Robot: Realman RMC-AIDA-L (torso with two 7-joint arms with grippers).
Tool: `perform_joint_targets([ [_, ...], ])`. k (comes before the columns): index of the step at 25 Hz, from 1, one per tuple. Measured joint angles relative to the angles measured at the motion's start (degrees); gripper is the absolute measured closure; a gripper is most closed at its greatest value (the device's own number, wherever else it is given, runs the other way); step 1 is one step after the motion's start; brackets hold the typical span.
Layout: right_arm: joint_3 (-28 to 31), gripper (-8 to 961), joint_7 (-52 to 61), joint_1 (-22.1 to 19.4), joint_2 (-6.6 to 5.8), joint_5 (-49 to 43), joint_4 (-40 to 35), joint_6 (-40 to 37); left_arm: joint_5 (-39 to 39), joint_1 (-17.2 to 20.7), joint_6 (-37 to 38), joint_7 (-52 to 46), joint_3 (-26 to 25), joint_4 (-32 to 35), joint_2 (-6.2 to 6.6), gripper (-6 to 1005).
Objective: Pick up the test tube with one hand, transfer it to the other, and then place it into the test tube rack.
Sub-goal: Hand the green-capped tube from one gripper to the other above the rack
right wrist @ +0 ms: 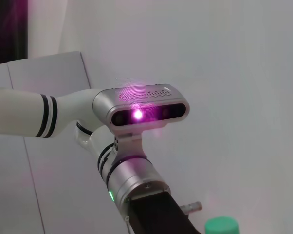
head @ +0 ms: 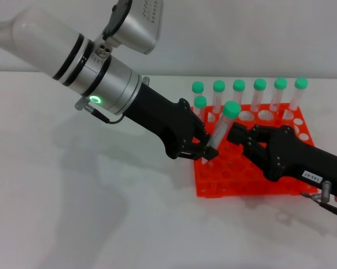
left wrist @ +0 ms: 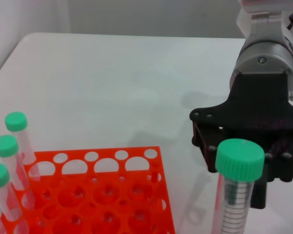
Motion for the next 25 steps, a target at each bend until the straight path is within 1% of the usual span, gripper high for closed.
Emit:
perform_joint_targets([
  [1,0.0,926,0.0,-0.1,-0.07,0.0,0.0,-0.1,0.0,0.0,0.0,0.0,0.0,0.0,-0.01,796],
  [4,0.1,873,0.0,-0.5,-0.3,0.0,0.0,-0.6,0.0,0.1,0.2,0.0,0.0,0.0,-0.01,796],
  [9,0.4,784,0.0,-0.9,-0.27,0.0,0.0,-0.7,0.1,0.1,0.1,0.0,0.0,0.0,-0.02,795],
  [15,0.1,560,0.3,-0.1,0.09,0.0,0.0,-0.1,0.2,-0.2,0.0,0.0,0.0,0.8,-0.02,795],
  [20,0.1,348,0.3,0.1,0.13,0.0,0.0,-0.1,1.1,-0.5,-0.5,-0.1,0.0,1.9,-0.01,794],
  [25,0.3,191,0.4,0.1,0.14,0.1,0.0,0.0,1.9,-0.7,-1.4,-0.7,0.0,3.0,-0.05,794],
])
